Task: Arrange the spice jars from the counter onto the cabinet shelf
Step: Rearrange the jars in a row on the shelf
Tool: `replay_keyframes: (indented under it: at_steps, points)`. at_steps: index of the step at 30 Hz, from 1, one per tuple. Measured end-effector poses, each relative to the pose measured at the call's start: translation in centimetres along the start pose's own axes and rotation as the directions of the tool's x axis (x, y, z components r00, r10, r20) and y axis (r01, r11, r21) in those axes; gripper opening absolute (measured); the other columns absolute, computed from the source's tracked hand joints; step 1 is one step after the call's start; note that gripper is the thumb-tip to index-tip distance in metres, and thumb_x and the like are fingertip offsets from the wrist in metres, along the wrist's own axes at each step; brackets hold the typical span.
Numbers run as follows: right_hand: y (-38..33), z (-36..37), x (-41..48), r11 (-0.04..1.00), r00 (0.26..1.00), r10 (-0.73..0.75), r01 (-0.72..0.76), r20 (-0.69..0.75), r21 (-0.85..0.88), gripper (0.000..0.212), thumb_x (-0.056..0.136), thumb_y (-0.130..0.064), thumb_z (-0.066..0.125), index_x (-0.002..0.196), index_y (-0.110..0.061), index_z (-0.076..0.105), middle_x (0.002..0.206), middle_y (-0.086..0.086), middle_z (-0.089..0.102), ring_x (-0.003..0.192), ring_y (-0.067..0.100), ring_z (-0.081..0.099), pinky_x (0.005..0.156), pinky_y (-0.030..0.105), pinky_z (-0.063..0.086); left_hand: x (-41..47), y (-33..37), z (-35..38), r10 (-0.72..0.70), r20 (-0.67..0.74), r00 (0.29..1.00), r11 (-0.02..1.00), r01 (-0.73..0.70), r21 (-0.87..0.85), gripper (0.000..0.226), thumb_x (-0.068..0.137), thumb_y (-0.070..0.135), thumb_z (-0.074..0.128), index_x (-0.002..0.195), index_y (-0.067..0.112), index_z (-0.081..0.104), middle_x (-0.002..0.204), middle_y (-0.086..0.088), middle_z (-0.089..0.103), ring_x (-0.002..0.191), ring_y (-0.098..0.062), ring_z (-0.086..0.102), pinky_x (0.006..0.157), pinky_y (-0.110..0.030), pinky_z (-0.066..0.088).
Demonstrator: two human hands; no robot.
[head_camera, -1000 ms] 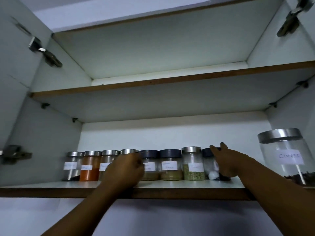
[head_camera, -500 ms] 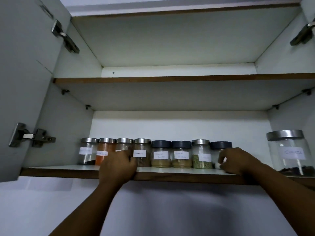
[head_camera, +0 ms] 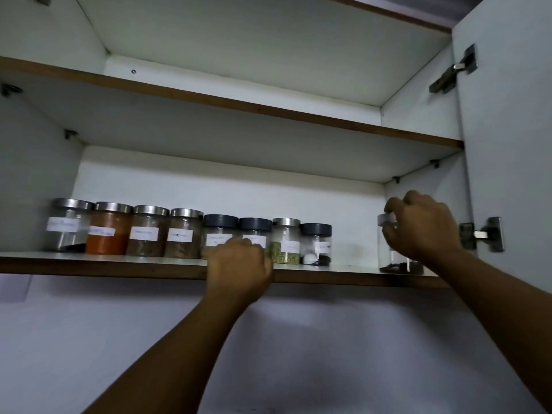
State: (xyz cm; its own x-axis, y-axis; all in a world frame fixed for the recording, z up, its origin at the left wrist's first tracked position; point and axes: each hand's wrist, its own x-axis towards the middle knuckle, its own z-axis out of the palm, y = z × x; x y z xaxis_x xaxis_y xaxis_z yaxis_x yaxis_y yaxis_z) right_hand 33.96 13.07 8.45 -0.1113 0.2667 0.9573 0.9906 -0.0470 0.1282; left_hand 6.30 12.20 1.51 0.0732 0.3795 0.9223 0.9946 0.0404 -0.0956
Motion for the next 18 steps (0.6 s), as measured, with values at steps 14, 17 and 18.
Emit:
replay_keyframes:
  at_steps: [14,17,18]
  points:
    - [4.7,6.9,1.4,0.873,0.913,0.064,-0.248,0.404,0.421,0.057,0.077,-0.036,0.071,0.127,-0.024,0.046,0.117,0.005,0.062,0.102,0.027,0.058,0.075,0.025,0.039,1.4,13.2,1.1,-0.009,-0.092,0.996,0.99,-0.004,-0.142,0.042,0.075,0.041,0.033,0.061,0.017,0.064,0.065,0.002,0.062,0.062,-0.02,0.059,0.053,-0.024,0.027]
    - [5.3,9.1,3.0,0.882,0.902,0.009,-0.21,0.432,0.422,0.05,0.083,-0.03,0.066,0.127,-0.021,0.045,0.118,0.005,0.061,0.103,0.026,0.056,0.076,0.027,0.04,1.9,14.2,1.4,-0.007,-0.133,0.991,0.992,-0.009,-0.122,0.045,0.082,0.042,0.026,0.083,0.022,0.066,0.084,0.006,0.064,0.081,-0.014,0.058,0.059,-0.026,0.027]
    - [5.5,9.6,3.4,0.894,0.894,-0.006,-0.196,0.448,0.403,0.048,0.084,-0.027,0.064,0.128,-0.021,0.044,0.117,0.007,0.061,0.1,0.026,0.057,0.075,0.028,0.041,2.0,14.4,1.5,-0.008,-0.156,0.988,0.993,-0.011,-0.118,0.044,0.083,0.042,0.026,0.085,0.022,0.065,0.087,0.007,0.063,0.084,-0.013,0.057,0.059,-0.027,0.026]
